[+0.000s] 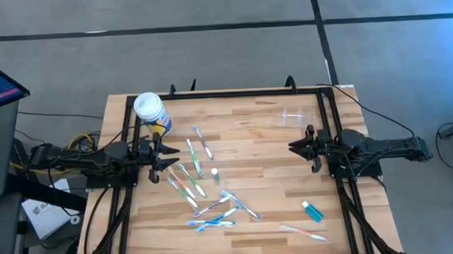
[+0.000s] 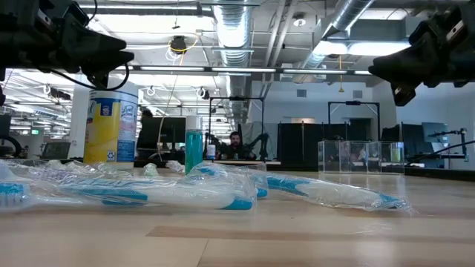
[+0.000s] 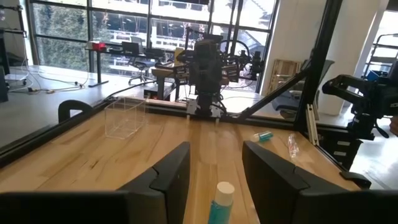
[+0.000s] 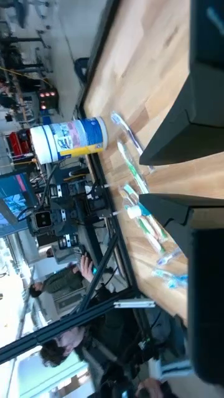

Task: Pick & Place toothbrushing station
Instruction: Put the left mouthwash into the middle transparent organizer

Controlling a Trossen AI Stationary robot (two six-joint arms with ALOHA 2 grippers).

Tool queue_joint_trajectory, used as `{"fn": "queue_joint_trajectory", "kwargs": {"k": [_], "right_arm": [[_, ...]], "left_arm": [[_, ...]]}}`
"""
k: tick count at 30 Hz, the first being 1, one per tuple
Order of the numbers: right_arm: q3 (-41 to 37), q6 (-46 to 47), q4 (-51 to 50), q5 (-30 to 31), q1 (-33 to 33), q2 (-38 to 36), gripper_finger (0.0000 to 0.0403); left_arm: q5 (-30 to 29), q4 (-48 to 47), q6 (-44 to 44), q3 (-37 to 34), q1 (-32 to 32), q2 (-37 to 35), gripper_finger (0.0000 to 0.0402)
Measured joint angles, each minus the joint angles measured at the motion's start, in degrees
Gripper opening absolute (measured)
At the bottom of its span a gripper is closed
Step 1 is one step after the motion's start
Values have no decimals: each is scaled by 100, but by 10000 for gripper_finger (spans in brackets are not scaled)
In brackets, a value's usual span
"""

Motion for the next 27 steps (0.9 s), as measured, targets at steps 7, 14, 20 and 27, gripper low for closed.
{"fn": "queue_joint_trajectory", "kwargs": {"k": [7, 14, 20, 27], "right_arm": [[12, 170, -6, -63, 182, 0, 76], [440, 794, -791, -311, 796, 307, 61], [762, 1400, -1104, -192, 1350, 1121, 32], [1294, 1922, -1145, -166, 2135, 2153, 2]], "left_arm": [[0, 52, 0, -2, 0, 0, 140], [-4, 111, 0, -1, 0, -2, 140], [-2, 138, 0, -2, 0, 0, 140], [-4, 138, 0, -1, 0, 0, 140]]}}
